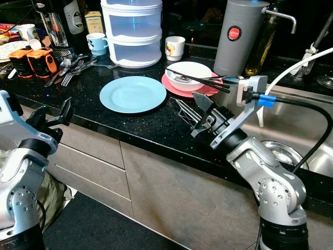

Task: Kitchen organization

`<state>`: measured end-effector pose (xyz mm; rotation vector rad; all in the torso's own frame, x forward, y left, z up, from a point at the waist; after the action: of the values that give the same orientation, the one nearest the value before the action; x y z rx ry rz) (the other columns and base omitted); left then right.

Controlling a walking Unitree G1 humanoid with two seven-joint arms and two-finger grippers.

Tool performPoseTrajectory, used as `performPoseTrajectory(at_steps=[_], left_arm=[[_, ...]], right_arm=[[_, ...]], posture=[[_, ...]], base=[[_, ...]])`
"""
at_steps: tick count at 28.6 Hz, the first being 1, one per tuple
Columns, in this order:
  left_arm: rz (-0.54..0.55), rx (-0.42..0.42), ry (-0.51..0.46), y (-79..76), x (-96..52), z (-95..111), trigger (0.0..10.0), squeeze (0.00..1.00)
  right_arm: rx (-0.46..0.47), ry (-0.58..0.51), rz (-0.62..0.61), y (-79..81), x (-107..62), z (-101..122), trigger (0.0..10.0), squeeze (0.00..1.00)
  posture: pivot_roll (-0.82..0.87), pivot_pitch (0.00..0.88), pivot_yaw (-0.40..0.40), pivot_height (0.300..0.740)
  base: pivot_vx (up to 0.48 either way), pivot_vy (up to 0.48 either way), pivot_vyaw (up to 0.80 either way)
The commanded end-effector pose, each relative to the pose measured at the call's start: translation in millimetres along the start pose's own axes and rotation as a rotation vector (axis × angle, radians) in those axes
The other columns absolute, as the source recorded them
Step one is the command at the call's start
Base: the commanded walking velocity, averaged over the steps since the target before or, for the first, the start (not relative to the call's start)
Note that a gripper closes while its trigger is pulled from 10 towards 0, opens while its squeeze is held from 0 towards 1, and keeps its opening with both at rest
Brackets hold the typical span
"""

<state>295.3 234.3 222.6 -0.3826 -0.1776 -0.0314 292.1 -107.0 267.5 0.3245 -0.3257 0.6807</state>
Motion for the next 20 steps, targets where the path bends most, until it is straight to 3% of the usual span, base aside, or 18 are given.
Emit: performPoseTrajectory(at_steps=[1,6,9,20], left_arm=[[0.016,0.003,0.000,1.3,0.4,-1.8,10.0,0.00],[0.019,0.004,0.004,-3.2,0.8,-8.1,10.0,0.00],[0.020,0.023,-0.012,-5.1,-1.0,-5.0,10.0,0.00],[0.099,0.066,-0.056,14.5,-11.2,4.0,10.0,0.00]], right_arm=[[-0.005,0.014,-0.019,-4.6,-1.6,-2.1,10.0,0.00],[0.039,-0.017,-0.008,-7.1,0.5,1.8,10.0,0.00],[0.120,-0.080,0.086,4.3,5.3,9.5,10.0,0.00],[0.117,-0.076,0.084,1.0,10.8,8.0,10.0,0.00]], posture=[[0.07,0.000,0.023,0.740],[0.09,0.000,0.015,0.740],[0.10,0.000,0.008,0.740],[0.10,0.000,0.007,0.740]], base=[[0.000,0.000,0.00],[0.000,0.000,0.00],[0.000,0.000,0.00],[0.000,0.000,0.00]])
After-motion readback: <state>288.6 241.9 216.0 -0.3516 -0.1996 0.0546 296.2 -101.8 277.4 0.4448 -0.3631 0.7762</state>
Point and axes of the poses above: a point about 5 cm out from each wrist's last joint towards the gripper, its own x axis pointing out of the wrist towards the gripper, its own z axis along the axis of the wrist's last joint, y = z × x, the point moved 2 cm from there along x, pointing out of the wrist towards the gripper, and after that the axes turned 2 degrees about -x, right-handed, at the moved point
